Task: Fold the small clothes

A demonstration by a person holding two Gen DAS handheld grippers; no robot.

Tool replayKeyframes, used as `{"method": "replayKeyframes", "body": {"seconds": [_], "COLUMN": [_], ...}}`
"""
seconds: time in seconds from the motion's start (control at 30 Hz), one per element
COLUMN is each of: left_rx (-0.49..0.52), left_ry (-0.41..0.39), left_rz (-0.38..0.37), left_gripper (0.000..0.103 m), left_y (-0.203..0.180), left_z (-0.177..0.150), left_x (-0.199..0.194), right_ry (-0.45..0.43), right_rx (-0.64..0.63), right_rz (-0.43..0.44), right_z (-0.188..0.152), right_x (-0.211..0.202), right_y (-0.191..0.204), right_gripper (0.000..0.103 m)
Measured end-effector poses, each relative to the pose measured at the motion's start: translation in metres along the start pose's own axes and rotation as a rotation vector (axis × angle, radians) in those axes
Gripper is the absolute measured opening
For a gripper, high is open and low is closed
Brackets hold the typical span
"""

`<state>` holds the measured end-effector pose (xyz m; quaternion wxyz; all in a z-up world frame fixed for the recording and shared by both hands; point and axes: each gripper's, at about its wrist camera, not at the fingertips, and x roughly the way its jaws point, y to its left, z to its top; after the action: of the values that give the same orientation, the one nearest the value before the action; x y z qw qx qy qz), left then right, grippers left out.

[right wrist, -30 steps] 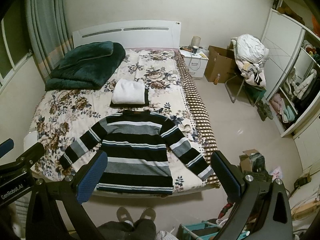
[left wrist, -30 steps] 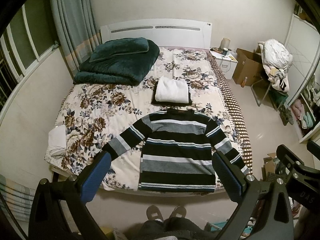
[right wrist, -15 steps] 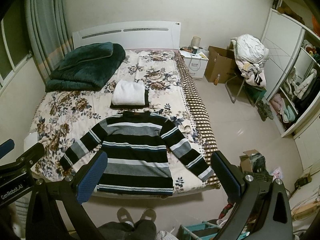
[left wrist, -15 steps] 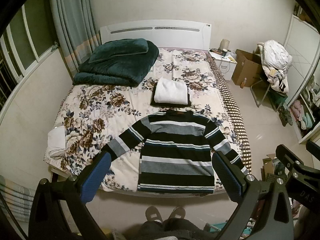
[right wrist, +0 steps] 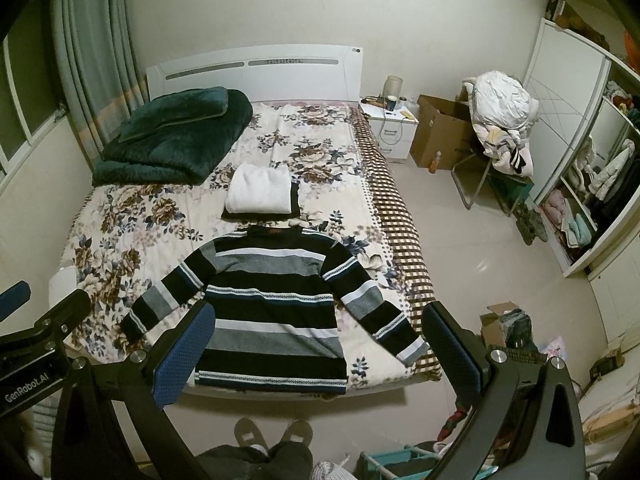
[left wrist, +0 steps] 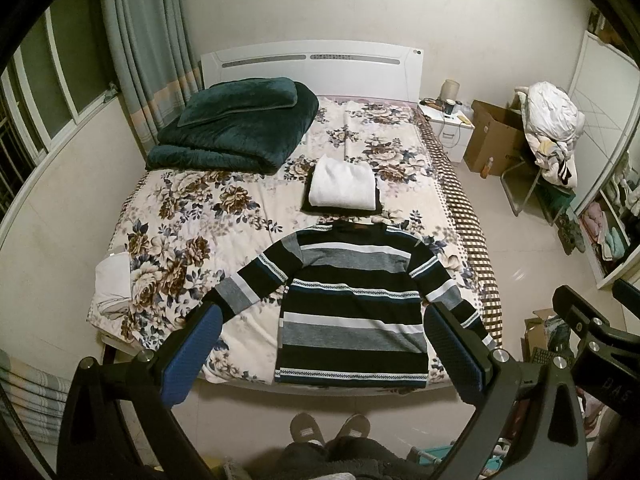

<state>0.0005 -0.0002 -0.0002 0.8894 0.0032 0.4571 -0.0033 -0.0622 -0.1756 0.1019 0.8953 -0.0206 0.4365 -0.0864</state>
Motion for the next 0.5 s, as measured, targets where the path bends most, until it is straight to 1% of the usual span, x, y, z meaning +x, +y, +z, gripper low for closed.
{"method": "replayKeyframes", "body": {"seconds": [0.5], "left_rx": [0.000], "left_ry": [-0.003], "left_rz": [-0.004], "left_gripper": [0.103], "left_y": [0.0001], "left_z": [-0.0001], "left_x": [0.0002], "right_ry": [-0.004], "right_rx": [0.001], "right_rz": [0.001], "right_z": [-0.0004], "right_x": [-0.0003], "right_y": [-0.0002], "right_gripper": [0.103]}}
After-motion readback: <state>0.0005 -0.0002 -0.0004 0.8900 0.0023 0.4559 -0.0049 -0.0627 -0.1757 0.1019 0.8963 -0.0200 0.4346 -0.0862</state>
